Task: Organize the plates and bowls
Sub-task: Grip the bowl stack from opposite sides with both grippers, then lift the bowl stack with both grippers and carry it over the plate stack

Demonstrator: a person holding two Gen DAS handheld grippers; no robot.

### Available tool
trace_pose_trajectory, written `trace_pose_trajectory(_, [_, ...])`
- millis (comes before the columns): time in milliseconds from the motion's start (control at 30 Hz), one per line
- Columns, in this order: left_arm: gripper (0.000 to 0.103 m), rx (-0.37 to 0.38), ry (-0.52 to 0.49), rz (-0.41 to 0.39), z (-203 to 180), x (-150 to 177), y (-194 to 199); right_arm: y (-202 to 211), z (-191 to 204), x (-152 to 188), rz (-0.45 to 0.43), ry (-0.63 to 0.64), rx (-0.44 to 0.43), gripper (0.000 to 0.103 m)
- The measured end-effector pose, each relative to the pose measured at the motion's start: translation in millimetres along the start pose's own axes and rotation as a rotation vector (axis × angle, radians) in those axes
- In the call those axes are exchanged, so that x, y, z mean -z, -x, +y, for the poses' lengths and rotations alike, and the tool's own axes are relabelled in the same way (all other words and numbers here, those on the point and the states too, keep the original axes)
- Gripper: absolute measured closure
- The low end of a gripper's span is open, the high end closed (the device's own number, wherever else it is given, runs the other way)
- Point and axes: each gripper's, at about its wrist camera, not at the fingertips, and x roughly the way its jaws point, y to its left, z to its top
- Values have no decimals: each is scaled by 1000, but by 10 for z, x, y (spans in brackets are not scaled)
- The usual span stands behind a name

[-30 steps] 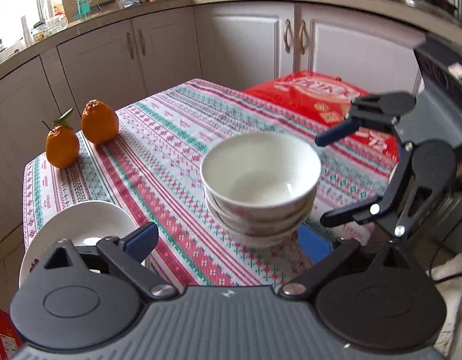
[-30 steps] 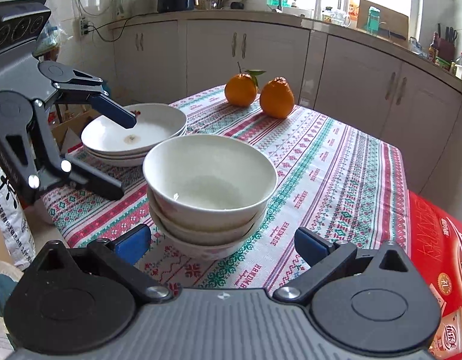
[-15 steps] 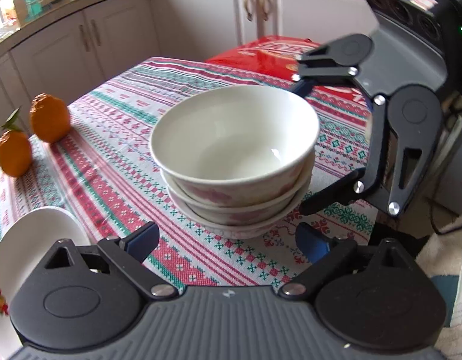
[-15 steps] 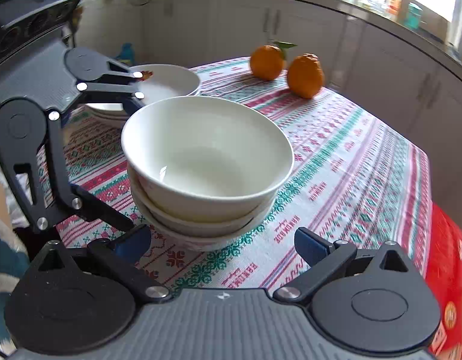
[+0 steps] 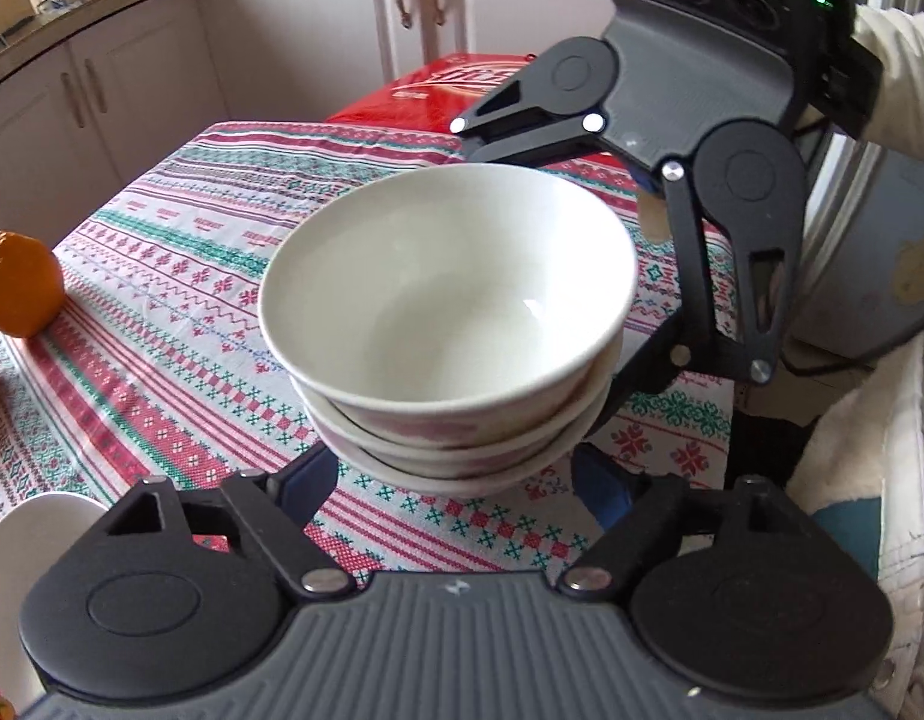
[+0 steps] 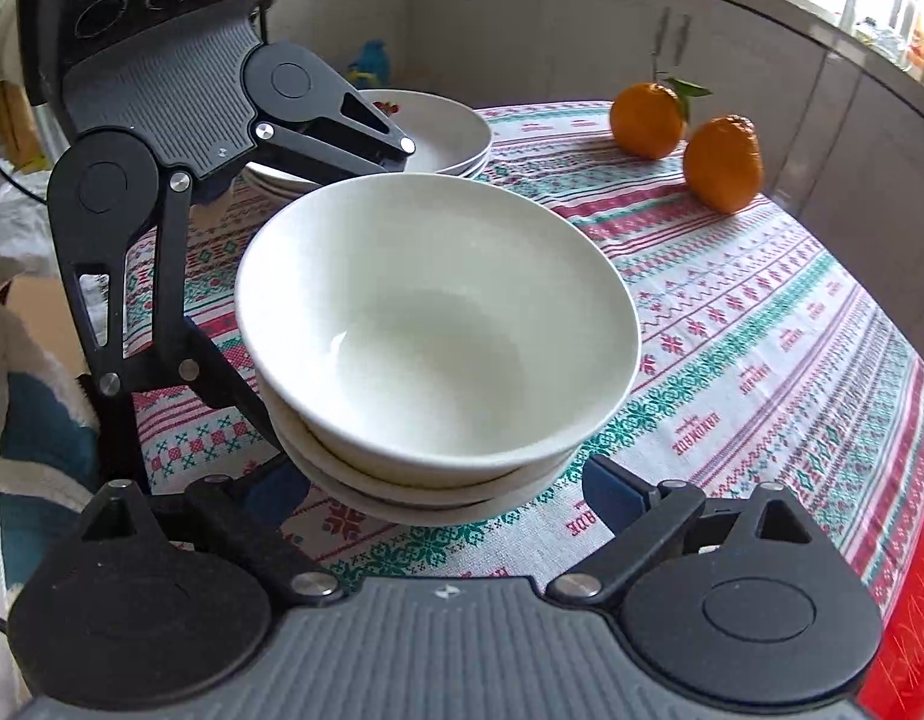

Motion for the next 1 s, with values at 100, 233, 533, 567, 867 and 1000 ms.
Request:
trace_pose_trajectory(100, [21, 17, -5, 4, 36, -3, 2, -16, -11, -25, 11, 18, -19, 7])
trace_pose_trajectory(233, [23, 38, -14, 3, 75, -21, 10, -29, -24, -60, 19, 39, -46, 9])
trace_pose_trajectory(533, [25, 81, -38, 6, 111, -26, -21, -31, -46, -117, 34, 66, -79, 11])
trace_pose_trajectory(567, [25, 83, -42, 9, 110, -31, -24, -26, -50, -121, 36, 66, -82, 12])
trace_pose_trajectory(867, [24, 101, -52, 20, 148, -43, -32, 6, -49, -113, 35, 60, -83, 13])
trace_pose_trajectory(1000, [25, 99, -51, 27, 144, -60, -42, 10, -41, -107, 31, 50, -79, 13])
